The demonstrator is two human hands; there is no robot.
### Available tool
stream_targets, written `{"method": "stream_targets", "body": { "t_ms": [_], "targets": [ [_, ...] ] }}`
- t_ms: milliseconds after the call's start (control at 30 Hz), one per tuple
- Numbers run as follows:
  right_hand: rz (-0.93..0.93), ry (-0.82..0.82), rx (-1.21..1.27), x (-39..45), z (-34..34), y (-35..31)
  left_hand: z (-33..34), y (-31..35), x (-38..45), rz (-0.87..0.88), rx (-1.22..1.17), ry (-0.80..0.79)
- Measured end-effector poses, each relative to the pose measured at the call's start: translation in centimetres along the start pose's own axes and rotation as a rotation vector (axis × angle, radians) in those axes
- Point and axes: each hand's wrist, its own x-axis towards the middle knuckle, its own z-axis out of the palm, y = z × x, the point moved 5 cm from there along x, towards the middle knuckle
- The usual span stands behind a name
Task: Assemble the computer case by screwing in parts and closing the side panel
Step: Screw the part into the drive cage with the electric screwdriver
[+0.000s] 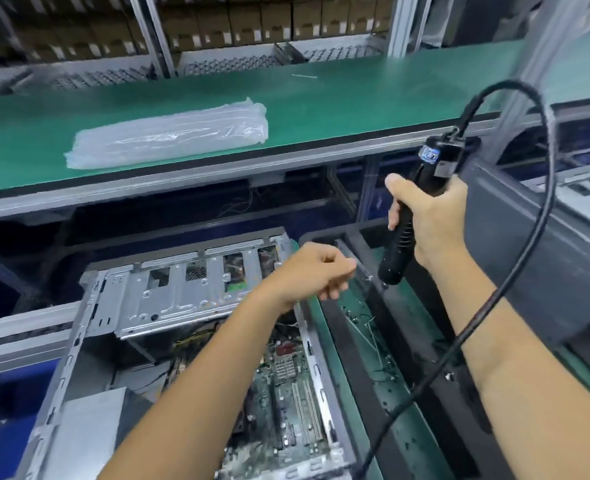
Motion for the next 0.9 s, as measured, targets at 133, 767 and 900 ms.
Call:
{"method": "stream_targets", "body": {
  "t_ms": [133, 767, 900],
  "targets": [
    [0.198, 0.022, -0.107, -0.5, -4.7, 6.3, 4.0, -0.4, 6.2, -0.076, 0.285, 0.094],
    [0.856, -0.255, -0.160, -3.9, -10.5, 23.1, 9.3, -14.8, 19.1, -0.505, 0.946, 0.143],
    [0.886, -0.308, -0.166, -3.7, -9.7, 23.4, 9.5, -14.8, 19.5, -0.502, 0.834, 0.155]
  ]
}}
